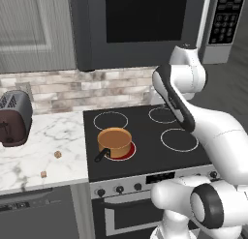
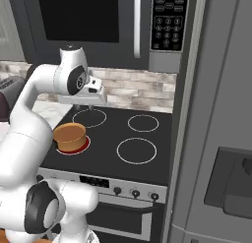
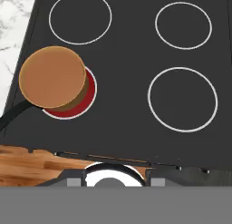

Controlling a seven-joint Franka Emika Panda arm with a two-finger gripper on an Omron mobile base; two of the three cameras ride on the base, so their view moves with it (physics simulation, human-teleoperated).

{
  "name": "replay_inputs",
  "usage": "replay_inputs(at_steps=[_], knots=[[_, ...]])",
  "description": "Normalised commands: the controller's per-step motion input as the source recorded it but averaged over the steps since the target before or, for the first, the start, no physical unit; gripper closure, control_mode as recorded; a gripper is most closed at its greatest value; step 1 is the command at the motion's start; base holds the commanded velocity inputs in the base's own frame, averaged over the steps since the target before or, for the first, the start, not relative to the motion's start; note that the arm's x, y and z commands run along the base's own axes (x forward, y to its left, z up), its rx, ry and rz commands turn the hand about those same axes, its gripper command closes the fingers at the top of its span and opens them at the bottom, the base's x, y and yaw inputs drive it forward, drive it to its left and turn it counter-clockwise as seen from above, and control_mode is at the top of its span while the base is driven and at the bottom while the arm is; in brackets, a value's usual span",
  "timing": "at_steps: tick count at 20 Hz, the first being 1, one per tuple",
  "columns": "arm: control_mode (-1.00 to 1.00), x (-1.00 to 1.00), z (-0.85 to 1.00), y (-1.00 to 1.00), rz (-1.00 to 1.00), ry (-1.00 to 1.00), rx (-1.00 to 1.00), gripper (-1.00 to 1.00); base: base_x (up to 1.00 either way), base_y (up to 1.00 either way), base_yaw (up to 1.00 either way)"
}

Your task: Pick up the sugar cube(s) and place them in the saucepan with hot chocolate.

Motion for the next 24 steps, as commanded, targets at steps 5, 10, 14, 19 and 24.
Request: replay_inputs(at_steps=[5, 10, 14, 19, 24], knots=[[-1.0, -0.57, -0.1, 0.27, 0.07, -0.11, -0.05, -1.0, 0.0, 0.0, 0.0], [-1.0, -0.78, -0.35, 0.83, 0.28, -0.04, -0.09, -1.0, 0.0, 0.0, 0.0], [-1.0, -0.88, -0.34, 1.0, 0.26, -0.21, -0.18, -1.0, 0.0, 0.0, 0.0], [-1.0, -0.72, -0.26, 1.0, 0.26, -0.19, -0.17, -1.0, 0.0, 0.0, 0.0], [-1.0, -0.33, -0.19, 1.0, 0.22, -0.08, -0.11, -1.0, 0.0, 0.0, 0.0]])
